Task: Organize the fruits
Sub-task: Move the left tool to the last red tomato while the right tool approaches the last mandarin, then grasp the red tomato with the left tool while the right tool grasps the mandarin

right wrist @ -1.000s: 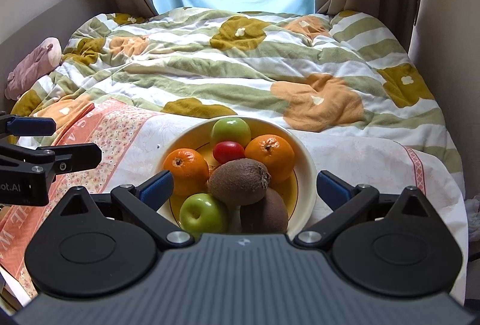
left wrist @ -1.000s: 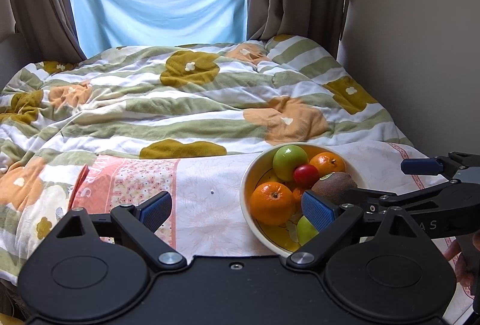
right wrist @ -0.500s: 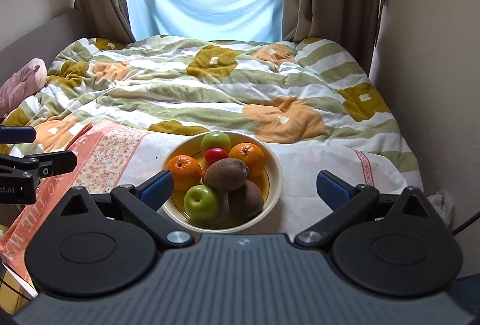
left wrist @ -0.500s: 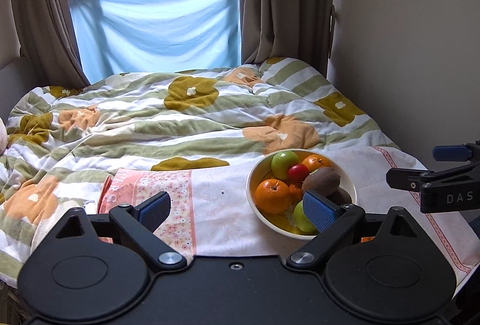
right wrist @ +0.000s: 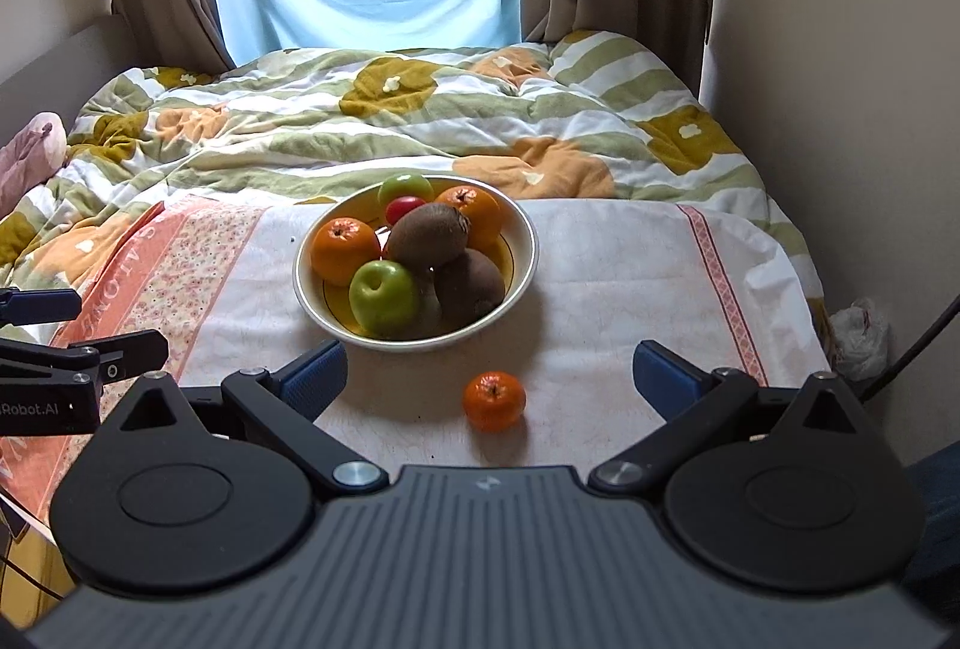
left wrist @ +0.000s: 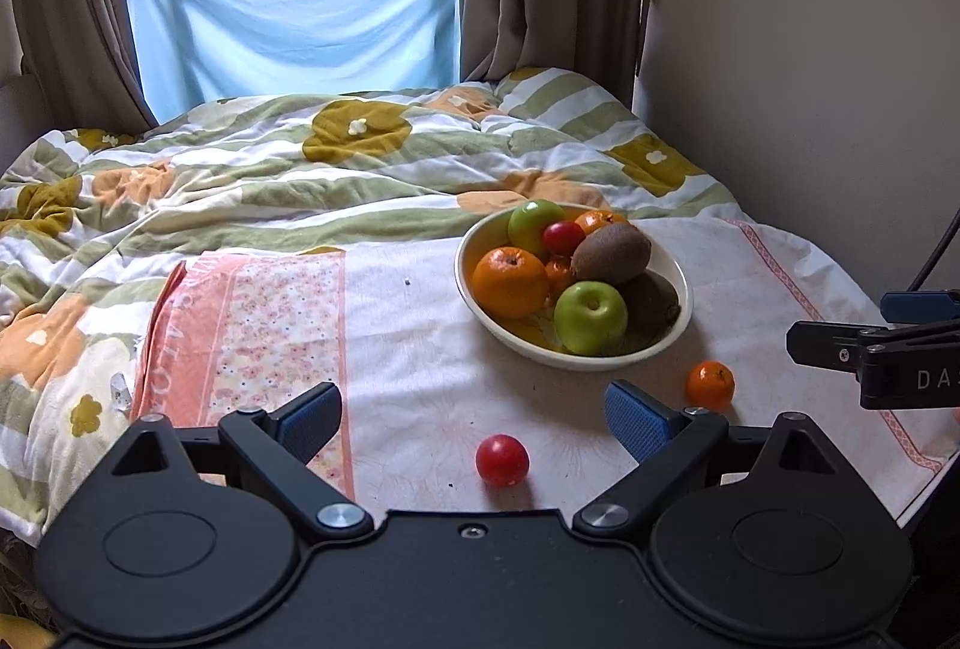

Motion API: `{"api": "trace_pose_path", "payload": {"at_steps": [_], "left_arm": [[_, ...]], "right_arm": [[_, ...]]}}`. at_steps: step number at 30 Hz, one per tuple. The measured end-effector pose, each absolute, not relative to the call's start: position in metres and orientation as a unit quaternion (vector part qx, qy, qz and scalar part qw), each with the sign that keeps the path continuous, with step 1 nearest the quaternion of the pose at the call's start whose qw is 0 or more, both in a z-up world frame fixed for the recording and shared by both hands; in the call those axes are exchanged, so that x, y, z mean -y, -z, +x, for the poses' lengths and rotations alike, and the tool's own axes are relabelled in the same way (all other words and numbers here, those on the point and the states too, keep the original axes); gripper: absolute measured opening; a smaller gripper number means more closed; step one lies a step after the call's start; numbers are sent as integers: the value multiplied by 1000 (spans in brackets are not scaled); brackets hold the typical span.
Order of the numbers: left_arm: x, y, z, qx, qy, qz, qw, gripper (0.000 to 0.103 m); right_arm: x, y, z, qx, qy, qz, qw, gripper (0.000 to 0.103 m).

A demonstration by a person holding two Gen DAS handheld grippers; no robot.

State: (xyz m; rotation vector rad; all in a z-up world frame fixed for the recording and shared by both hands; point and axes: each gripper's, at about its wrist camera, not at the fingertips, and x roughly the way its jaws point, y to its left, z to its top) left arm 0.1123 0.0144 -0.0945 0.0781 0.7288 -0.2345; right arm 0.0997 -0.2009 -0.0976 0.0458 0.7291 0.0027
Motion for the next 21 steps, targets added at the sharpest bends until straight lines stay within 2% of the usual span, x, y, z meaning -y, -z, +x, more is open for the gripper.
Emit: {"api": "trace_pose_path", "payload": {"at_steps": [5,9,12,21], "left_arm": [[-3,126,118,-382,118,41,916,88],[6,148,128,-403,111,38,908,73],[11,159,135,-411,99,36,906,71],[20,184,154,-437,65,31,897,51]], "right_arm": [[205,128,105,-375,0,23,927,103],[208,148,116,-391,-4,22,920,103],[210,159,124,-400,-9,24,916,103],[216,183,144,-420,-38,12,907,103]]}}
